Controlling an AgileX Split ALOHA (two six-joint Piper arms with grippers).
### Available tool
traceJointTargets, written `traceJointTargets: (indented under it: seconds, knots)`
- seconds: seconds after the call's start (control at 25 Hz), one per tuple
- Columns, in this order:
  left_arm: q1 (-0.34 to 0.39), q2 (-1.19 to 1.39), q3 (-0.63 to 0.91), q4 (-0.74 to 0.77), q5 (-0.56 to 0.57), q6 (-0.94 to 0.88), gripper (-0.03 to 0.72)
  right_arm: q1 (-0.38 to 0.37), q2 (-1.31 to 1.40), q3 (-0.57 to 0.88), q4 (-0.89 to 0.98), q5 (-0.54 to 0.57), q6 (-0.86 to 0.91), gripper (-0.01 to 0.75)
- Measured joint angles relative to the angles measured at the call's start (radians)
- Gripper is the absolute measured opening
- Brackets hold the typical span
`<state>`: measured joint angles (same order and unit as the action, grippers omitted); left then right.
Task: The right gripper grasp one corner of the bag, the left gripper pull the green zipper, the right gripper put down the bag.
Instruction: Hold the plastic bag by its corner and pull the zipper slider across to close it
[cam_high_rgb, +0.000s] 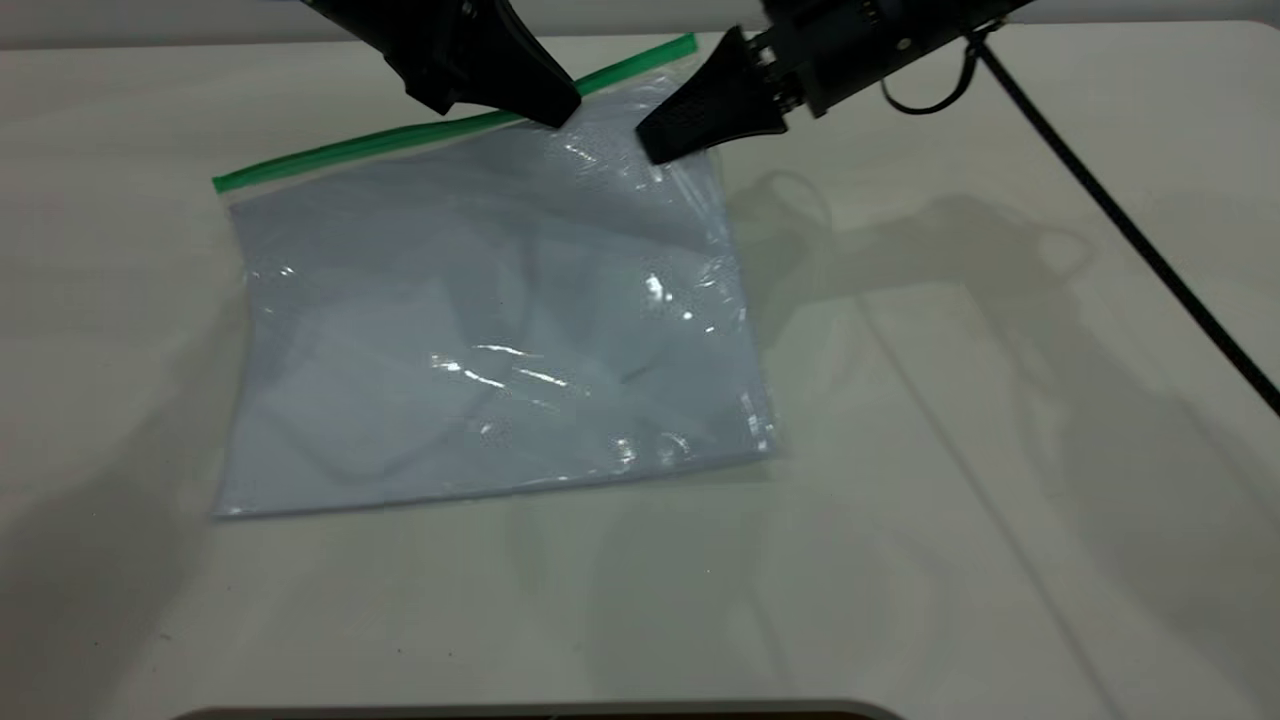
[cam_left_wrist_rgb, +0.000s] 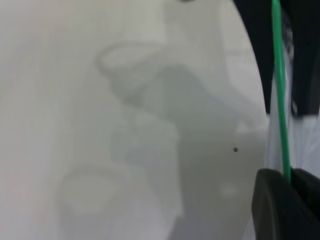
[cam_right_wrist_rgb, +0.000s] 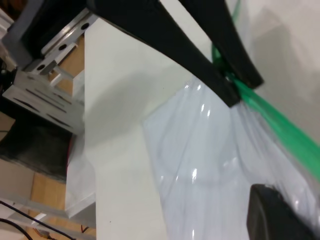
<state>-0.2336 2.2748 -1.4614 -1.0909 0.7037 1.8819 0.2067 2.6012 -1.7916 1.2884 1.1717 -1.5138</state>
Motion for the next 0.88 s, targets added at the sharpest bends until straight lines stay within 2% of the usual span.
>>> traceJointTargets:
  seconds: [0.28,0.6,0.88]
  knots:
    - [0.023,0.000,0.000,0.004,-0.005,-0.048,0.037,-0.049,0.000,0.000,0.001,0.016,0.019,0.034]
    - [0.132,0.000,0.000,0.050,0.063,-0.146,0.037,-0.078,-0.001,0.000,0.010,-0.008,0.022,0.034]
    - [0.199,0.000,0.000,0.152,0.087,-0.235,0.037,-0.080,-0.001,0.000,0.009,-0.055,0.029,0.034]
